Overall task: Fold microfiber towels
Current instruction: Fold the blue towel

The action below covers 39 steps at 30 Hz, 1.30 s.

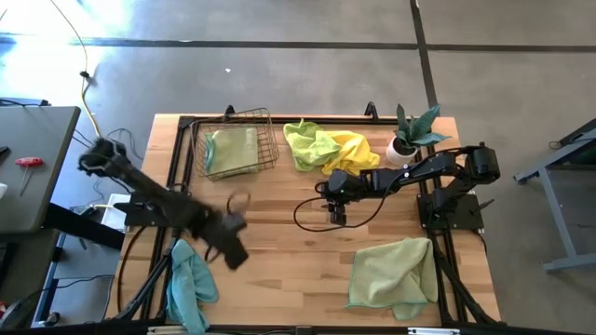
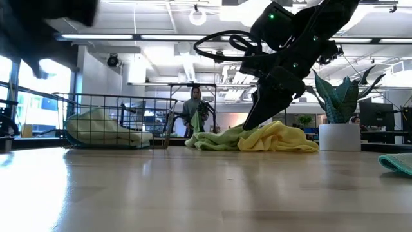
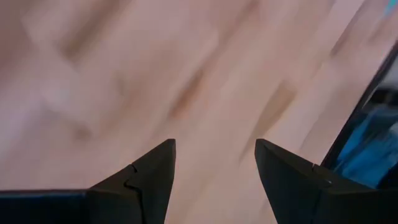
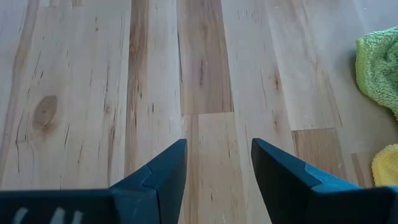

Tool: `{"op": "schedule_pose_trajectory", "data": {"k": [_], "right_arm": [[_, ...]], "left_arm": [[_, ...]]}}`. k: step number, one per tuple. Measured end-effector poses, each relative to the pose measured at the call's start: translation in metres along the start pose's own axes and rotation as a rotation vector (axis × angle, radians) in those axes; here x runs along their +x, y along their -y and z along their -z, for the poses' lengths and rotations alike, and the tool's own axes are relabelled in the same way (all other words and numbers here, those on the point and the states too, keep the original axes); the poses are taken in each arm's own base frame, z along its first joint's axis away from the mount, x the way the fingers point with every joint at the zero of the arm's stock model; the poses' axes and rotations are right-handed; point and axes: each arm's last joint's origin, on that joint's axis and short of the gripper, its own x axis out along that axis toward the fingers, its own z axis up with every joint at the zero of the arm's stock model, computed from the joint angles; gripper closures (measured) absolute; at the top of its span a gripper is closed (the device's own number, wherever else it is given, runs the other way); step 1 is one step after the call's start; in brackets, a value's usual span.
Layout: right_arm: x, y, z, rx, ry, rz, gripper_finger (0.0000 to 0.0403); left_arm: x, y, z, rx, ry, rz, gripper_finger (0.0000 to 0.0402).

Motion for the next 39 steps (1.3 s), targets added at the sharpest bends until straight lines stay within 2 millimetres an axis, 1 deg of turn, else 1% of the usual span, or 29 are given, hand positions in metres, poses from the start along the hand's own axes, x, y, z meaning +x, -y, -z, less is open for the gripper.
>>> {"op": "schedule_pose_trajectory", "data": {"k": [3,6,9,14,17,22,26,29,35,39], "right_arm": [[0.0,0.0,0.0,0.0,0.0,0.0,0.0229],[0.0,0.0,0.0,0.0,0.0,0.0,0.0229],[0.0,0.0,0.0,0.0,0.0,0.0,0.0229],[0.0,0.0,0.0,0.0,0.0,0.0,0.0229],[0.0,0.0,0.0,0.0,0.0,0.0,0.0229],[0.0,0.0,0.0,0.0,0.0,0.0,0.0229],[0.0,0.0,0.0,0.0,0.0,0.0,0.0229],[0.0,0.0,0.0,0.0,0.0,0.0,0.0229],[0.0,0.0,0.0,0.0,0.0,0.0,0.0229],[0.0,0.0,0.0,0.0,0.0,0.0,0.0229]], "left_arm": [[0.024,0.011,0.03,-0.026,-0.115,-0.062,0.019],[0.044,0.015,0.057,-0.053,-0.253,-0.14,0.019],[0.056,0.017,0.075,-0.071,-0.363,-0.201,0.019],[0.064,0.023,0.094,-0.081,-0.452,-0.242,0.019],[0.068,0.02,0.103,-0.067,-0.47,-0.288,0.019],[0.082,0.016,0.109,-0.05,-0.464,-0.355,0.019],[0.093,0.016,0.101,-0.022,-0.47,-0.361,0.019],[0.098,0.021,0.085,0.005,-0.422,-0.319,0.019],[0.101,0.039,0.032,0.146,-0.128,-0.23,0.019],[0.103,0.054,-0.011,0.223,0.109,-0.12,0.019]]}}
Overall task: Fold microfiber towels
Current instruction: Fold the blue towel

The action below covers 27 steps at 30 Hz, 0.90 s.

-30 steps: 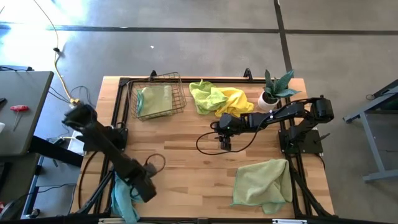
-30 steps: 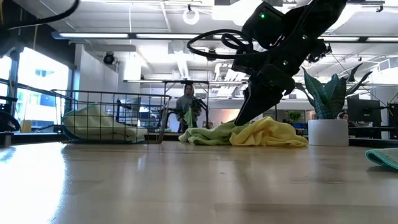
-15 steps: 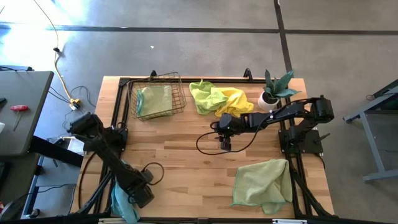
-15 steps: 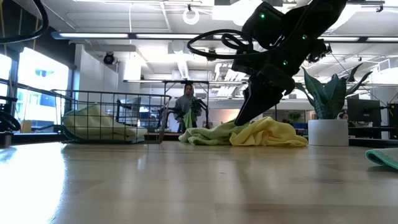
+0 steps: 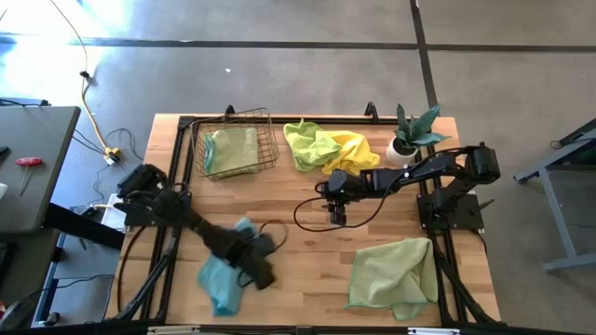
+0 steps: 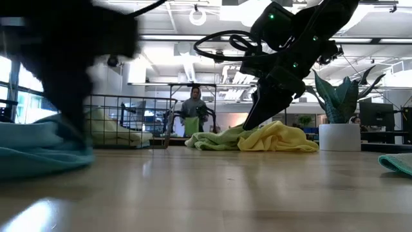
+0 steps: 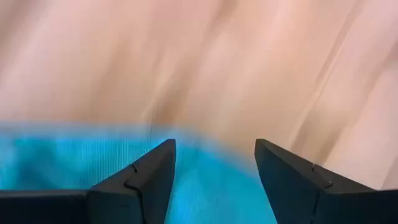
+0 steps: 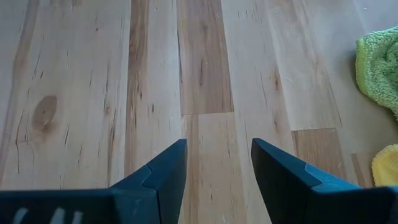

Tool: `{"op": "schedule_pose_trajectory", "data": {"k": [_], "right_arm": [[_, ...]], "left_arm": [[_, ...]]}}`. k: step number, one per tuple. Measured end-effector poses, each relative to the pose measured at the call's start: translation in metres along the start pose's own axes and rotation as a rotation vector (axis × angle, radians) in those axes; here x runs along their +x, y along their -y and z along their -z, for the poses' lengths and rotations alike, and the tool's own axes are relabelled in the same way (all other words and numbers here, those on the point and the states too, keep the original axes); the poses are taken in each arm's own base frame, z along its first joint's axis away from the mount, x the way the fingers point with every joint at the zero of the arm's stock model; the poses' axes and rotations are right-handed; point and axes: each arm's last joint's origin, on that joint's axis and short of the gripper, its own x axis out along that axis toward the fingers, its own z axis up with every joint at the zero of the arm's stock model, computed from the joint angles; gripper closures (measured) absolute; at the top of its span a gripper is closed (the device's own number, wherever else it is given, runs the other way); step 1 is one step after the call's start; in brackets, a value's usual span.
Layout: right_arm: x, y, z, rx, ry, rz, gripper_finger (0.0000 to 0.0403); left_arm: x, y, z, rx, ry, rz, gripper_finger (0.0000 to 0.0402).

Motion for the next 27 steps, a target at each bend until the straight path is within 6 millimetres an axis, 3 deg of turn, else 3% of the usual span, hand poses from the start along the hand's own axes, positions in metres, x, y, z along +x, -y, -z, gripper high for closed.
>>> {"op": "schedule_pose_trajectory", "data": {"k": [6,10,13,19,23,27], "right_arm": [[0.0,0.0,0.0,0.0,0.0,0.0,0.0229],[0.0,0.0,0.0,0.0,0.0,0.0,0.0229],[0.0,0.0,0.0,0.0,0.0,0.0,0.0229],[0.0,0.0,0.0,0.0,-0.001,0.0,0.0229],[0.0,0.0,0.0,0.0,-0.001,0.0,0.0229],[0.0,0.0,0.0,0.0,-0.001,0.0,0.0229]], "left_arm": [[0.003,0.0,-0.058,0.098,0.313,0.135,0.019],[0.002,-0.009,-0.072,0.173,0.325,0.141,0.019],[0.002,-0.013,-0.065,0.254,0.216,0.147,0.019],[-0.016,-0.014,-0.03,0.412,-0.015,0.113,0.019],[-0.027,-0.016,-0.008,0.416,-0.127,0.04,0.019],[-0.026,-0.01,0.001,0.447,-0.158,0.055,0.019]]}}
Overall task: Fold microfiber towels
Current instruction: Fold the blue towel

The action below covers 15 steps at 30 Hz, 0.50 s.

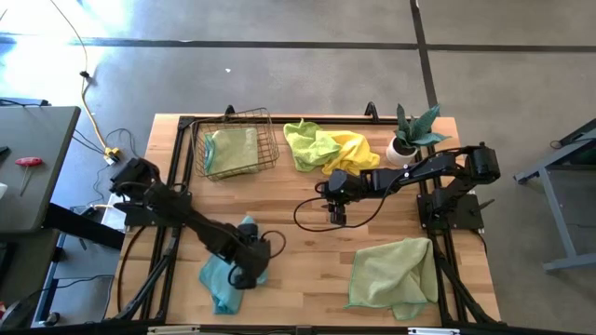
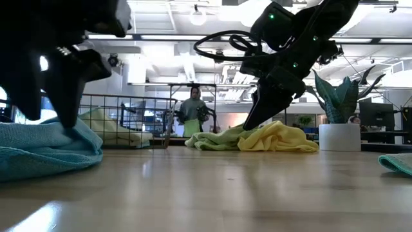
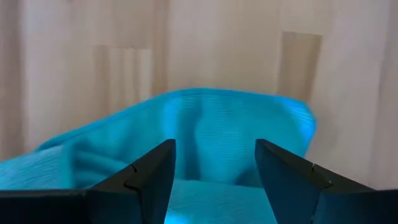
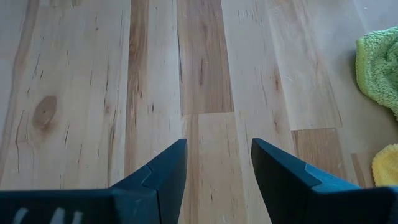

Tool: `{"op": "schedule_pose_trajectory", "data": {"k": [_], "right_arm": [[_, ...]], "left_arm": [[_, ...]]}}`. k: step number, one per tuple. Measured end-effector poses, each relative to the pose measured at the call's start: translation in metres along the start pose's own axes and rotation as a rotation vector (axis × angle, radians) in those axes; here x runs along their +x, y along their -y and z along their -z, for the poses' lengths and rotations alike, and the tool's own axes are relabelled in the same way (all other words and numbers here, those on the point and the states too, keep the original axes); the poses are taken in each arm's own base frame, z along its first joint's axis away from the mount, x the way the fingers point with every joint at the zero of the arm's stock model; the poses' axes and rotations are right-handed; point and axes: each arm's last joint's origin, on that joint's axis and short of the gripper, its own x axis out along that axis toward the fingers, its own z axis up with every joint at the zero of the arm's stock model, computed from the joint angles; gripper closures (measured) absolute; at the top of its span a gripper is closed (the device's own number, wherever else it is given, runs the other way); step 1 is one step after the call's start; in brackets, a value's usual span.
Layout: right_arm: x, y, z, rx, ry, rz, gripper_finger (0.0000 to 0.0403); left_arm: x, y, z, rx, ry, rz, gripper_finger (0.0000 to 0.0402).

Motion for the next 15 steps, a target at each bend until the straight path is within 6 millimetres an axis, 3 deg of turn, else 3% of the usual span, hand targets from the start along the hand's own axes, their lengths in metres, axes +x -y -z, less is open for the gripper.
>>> {"op": "schedule_pose_trajectory", "data": {"k": [9,15], "right_arm": [[0.0,0.0,0.0,0.0,0.0,0.0,0.0229],[0.0,0.0,0.0,0.0,-0.001,0.0,0.0229]], "left_arm": [[0.028,0.004,0.004,0.107,-0.099,0.011,0.019],[0.048,0.004,-0.015,0.12,0.035,0.045,0.019]]}}
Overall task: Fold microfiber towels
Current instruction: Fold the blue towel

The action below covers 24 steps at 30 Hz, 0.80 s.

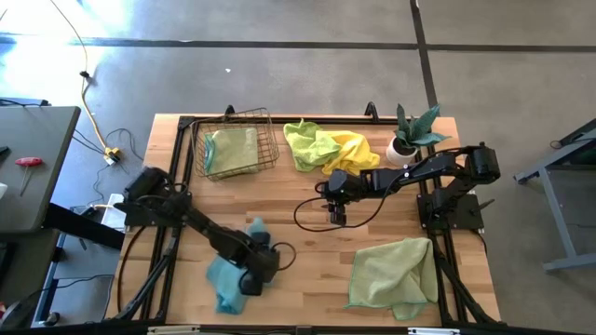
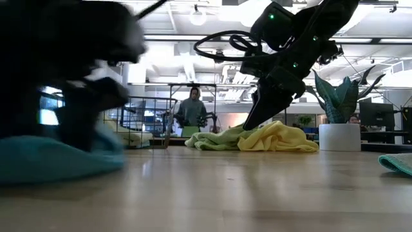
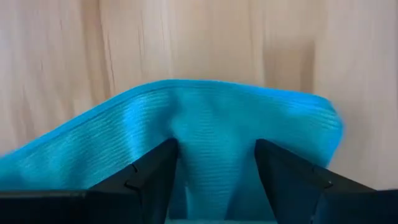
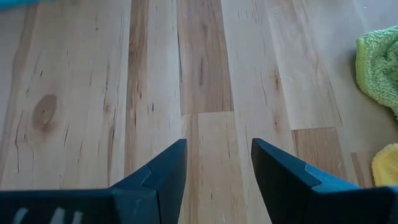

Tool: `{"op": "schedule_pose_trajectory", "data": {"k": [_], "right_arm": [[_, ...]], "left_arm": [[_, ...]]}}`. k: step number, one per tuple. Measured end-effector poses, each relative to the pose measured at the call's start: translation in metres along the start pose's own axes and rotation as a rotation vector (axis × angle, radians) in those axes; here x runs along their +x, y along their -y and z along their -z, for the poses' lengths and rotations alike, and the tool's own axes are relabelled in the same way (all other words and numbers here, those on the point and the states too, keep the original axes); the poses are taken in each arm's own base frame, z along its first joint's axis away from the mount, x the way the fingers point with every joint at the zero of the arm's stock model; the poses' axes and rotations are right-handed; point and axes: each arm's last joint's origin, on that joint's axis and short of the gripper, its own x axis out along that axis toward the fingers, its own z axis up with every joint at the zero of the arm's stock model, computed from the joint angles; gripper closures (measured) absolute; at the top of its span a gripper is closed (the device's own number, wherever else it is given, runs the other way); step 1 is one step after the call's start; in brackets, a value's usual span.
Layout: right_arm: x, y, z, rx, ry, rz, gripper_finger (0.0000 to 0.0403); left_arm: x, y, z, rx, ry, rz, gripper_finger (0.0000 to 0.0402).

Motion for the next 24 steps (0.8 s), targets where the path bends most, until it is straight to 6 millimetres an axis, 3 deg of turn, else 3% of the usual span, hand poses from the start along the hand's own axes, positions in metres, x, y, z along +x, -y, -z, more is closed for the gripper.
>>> {"op": "schedule_pose_trajectory", "data": {"k": [5,13,18,24], "right_arm": [[0.0,0.0,0.0,0.0,0.001,0.0,0.0229],[0.0,0.0,0.0,0.0,0.002,0.0,0.0229],[0.0,0.0,0.0,0.0,0.003,0.0,0.0229],[0.0,0.0,0.0,0.0,0.004,0.0,0.0229]], "left_arm": [[0.014,-0.014,-0.025,0.017,0.216,-0.051,0.019],[0.036,-0.058,-0.066,0.007,0.52,-0.093,0.019],[0.033,-0.078,-0.081,0.016,0.646,-0.109,0.019],[0.017,-0.078,-0.086,0.085,0.678,-0.131,0.019]]}}
